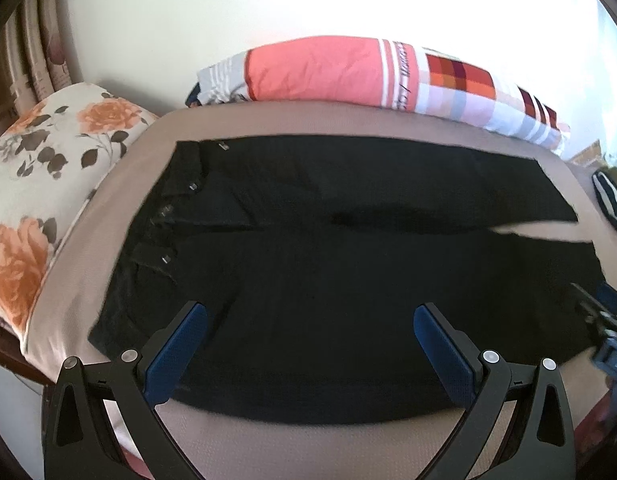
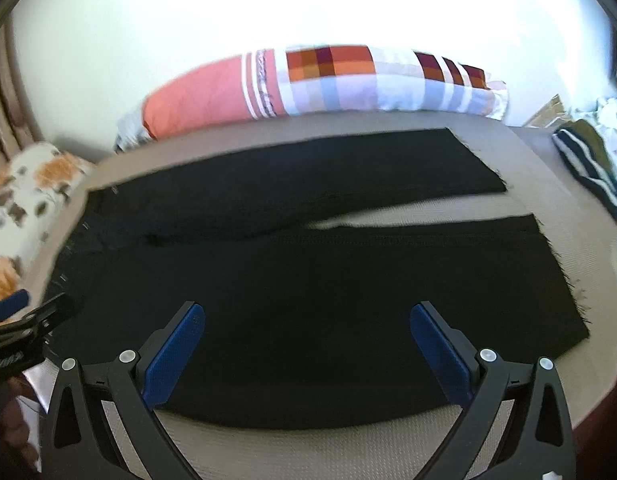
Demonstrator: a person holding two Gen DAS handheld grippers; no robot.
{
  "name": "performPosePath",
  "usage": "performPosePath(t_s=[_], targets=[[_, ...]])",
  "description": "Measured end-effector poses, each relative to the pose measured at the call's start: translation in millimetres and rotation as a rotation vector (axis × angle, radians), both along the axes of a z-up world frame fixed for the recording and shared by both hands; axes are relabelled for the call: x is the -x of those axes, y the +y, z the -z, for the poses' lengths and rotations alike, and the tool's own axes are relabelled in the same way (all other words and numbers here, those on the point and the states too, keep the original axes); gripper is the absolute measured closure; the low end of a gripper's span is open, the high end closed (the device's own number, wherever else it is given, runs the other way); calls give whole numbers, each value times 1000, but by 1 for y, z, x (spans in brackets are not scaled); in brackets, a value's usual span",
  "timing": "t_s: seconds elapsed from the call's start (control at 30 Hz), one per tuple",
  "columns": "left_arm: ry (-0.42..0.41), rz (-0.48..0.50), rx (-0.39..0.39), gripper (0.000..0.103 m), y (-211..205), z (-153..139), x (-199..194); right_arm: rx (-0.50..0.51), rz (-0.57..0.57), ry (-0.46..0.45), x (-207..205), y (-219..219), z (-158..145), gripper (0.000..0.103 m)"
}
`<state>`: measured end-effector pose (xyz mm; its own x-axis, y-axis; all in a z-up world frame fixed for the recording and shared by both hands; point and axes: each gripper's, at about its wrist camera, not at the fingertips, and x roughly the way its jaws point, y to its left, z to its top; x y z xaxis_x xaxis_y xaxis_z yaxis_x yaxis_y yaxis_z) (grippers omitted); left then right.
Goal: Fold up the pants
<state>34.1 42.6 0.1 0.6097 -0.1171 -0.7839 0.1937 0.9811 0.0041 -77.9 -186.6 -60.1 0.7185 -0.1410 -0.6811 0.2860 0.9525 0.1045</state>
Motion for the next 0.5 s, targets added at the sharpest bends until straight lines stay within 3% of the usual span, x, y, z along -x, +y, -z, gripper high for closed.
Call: performPosePath(t_s=[0.13, 0.27, 0.5], targets=[[11, -24, 35, 1, 29, -10, -32, -32, -29, -77, -2, -8, -12, 0], [7, -58, 61, 1, 66, -19, -74, -72, -25, -89, -12, -21, -18, 0], [37, -69, 171, 28, 128, -18, -159, -269, -23, -55, -46, -45, -14, 0]])
